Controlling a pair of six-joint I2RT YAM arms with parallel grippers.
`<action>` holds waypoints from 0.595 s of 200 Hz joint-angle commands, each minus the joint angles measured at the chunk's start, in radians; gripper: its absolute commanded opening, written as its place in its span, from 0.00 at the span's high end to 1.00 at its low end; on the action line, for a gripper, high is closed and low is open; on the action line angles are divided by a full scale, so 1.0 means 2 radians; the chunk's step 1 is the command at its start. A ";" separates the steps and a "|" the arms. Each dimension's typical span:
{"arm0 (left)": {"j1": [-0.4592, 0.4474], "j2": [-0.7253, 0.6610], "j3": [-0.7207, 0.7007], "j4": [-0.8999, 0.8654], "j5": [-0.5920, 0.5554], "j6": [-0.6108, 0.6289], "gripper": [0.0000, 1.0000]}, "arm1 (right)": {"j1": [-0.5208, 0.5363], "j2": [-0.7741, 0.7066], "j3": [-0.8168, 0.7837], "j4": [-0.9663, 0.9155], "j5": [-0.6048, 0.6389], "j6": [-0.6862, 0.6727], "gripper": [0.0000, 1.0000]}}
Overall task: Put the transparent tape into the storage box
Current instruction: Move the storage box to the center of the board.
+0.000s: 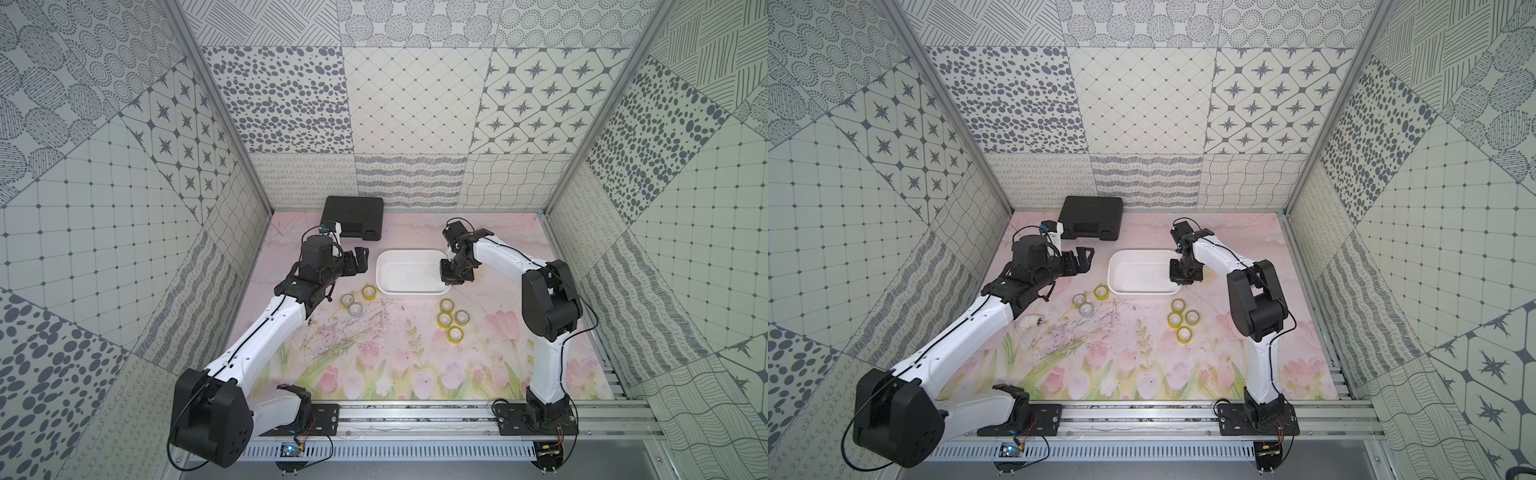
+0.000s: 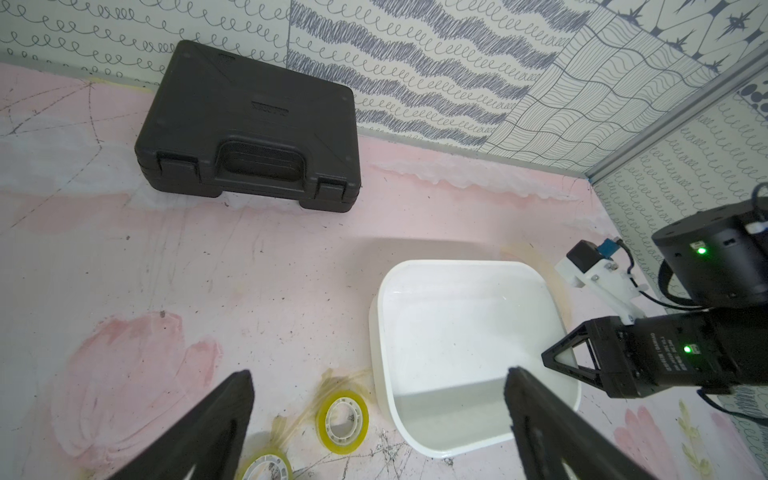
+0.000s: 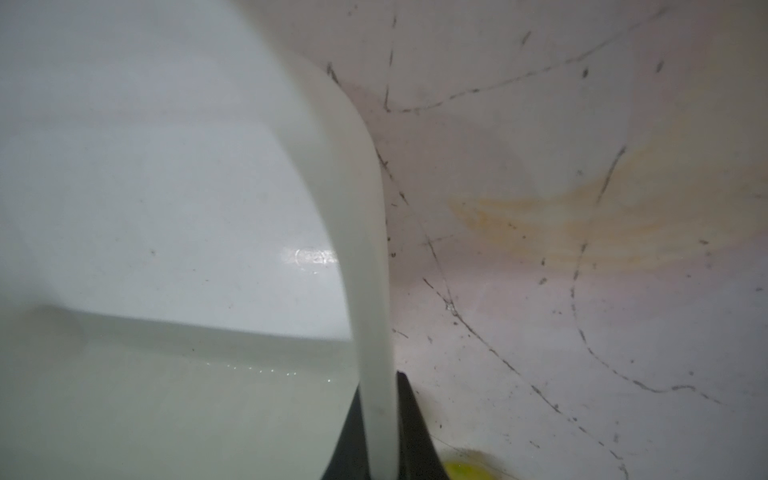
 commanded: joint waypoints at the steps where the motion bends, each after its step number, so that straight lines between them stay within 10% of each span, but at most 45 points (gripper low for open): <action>1: -0.001 0.004 0.000 0.020 0.006 -0.003 0.01 | 0.005 -0.007 -0.014 -0.016 0.012 0.007 1.00; 36: -0.001 0.005 -0.001 0.023 0.007 -0.003 0.01 | 0.005 -0.004 -0.010 -0.015 0.015 0.005 1.00; 78: -0.001 0.004 -0.002 0.021 0.006 0.000 0.01 | 0.005 -0.025 -0.011 -0.014 0.025 0.006 0.63; 119: -0.002 -0.001 -0.003 0.012 -0.007 0.002 0.01 | 0.005 -0.056 0.002 -0.008 0.036 0.004 0.51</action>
